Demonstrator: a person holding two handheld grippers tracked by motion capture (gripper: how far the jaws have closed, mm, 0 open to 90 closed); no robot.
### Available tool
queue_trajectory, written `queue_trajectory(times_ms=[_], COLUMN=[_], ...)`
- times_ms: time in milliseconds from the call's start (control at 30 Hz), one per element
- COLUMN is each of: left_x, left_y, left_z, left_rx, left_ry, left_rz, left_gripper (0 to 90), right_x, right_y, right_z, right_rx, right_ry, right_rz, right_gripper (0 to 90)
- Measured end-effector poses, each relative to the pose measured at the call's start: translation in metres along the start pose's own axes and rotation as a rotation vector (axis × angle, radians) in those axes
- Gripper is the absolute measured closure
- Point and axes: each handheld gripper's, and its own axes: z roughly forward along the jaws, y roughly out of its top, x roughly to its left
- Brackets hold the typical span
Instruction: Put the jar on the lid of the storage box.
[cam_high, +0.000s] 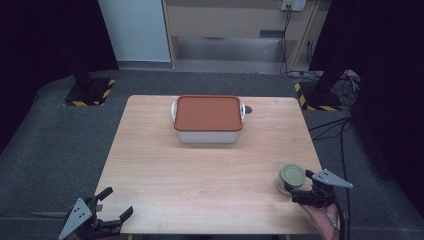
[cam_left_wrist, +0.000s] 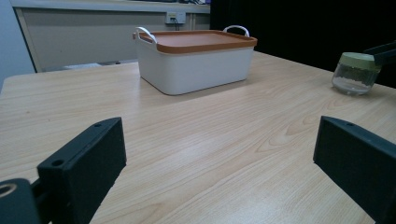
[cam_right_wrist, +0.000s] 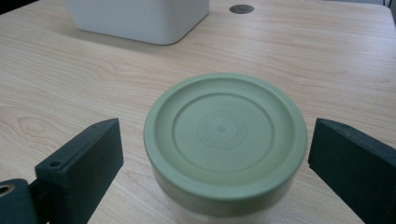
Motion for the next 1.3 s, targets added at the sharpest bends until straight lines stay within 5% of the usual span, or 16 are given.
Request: queue_trajectory(times_ms=[433,1300], left_x=[0.0,0.0], left_y=[0.0,0.0], left_z=[0.0,0.0], left_rx=[-0.001,0.0], left_ry=[0.001,0.001], left_rz=[0.0,-0.003], left_gripper=[1.6,1.6], right_x=[-0.007,-0.001], right_y=[0.008,0.02], right_z=[0.025,0.034], right_rx=[0.053,0.071], right_ry=[0.017,0.027], right_rz=[0.007,-0.064], right_gripper=[4.7,10.9])
